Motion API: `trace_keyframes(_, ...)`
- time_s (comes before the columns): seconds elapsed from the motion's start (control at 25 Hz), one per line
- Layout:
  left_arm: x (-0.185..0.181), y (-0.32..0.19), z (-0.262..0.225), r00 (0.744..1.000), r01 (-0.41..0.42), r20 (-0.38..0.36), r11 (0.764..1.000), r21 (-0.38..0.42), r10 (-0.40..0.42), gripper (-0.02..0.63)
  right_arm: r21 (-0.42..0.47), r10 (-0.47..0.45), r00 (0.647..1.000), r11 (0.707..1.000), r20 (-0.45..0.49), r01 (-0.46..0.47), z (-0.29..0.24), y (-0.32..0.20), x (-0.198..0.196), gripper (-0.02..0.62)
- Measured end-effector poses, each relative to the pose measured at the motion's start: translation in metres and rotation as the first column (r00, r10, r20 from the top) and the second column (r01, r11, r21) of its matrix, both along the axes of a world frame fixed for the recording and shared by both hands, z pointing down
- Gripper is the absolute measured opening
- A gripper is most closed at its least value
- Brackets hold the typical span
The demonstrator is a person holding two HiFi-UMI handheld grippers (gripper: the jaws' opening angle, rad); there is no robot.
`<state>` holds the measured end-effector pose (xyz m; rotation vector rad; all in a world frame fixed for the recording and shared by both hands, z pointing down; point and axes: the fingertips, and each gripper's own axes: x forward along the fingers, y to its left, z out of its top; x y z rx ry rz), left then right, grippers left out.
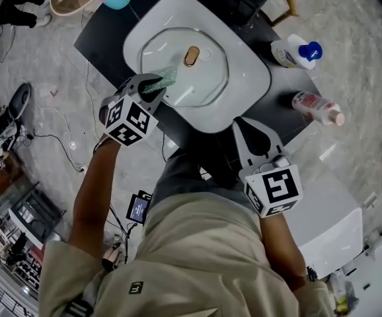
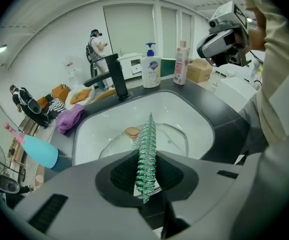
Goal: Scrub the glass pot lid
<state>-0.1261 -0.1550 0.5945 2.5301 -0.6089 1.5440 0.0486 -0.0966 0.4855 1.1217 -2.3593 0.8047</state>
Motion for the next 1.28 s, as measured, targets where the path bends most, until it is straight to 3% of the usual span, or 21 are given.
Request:
trace_keyframes(0.36, 0.082, 0.043, 0.018, 0.986, -0.165, -0.034, 0.984, -0.073, 0.163, 0.086, -0.009, 0.042, 0.999, 0.999, 0.009, -0.042, 0.007, 0.004, 0.031, 0.026)
trace_keyframes(0.56, 0.11, 0.059, 0.035, 0.964, -0.262, 0.012, 0.961, -0.085, 0.264, 0.086, -0.015, 0.063, 0.998, 0.998, 0.014, -0.063, 0.009, 0.006, 0.046, 0.026)
trace_keyframes(0.88, 0.143, 0.054, 0.056, 0.935, -0.341, 0.067, 0.936, -0.093, 0.347, 0.086, -0.022, 0.091, 0.996, 0.996, 0.021, -0.09, 0.017, 0.011, 0.071, 0.026)
trace_keyframes(1.04, 0.164, 0.043, 0.067, 0.903, -0.407, 0.104, 0.907, -0.104, 0.417, 0.086, -0.033, 0.104, 0.994, 0.994, 0.022, -0.104, 0.021, 0.013, 0.083, 0.026)
trace_keyframes(1.28, 0.184, 0.022, 0.088, 0.822, -0.515, 0.203, 0.847, -0.134, 0.532, 0.086, -0.043, 0.121, 0.992, 0.992, 0.023, -0.12, 0.029, 0.015, 0.102, 0.026)
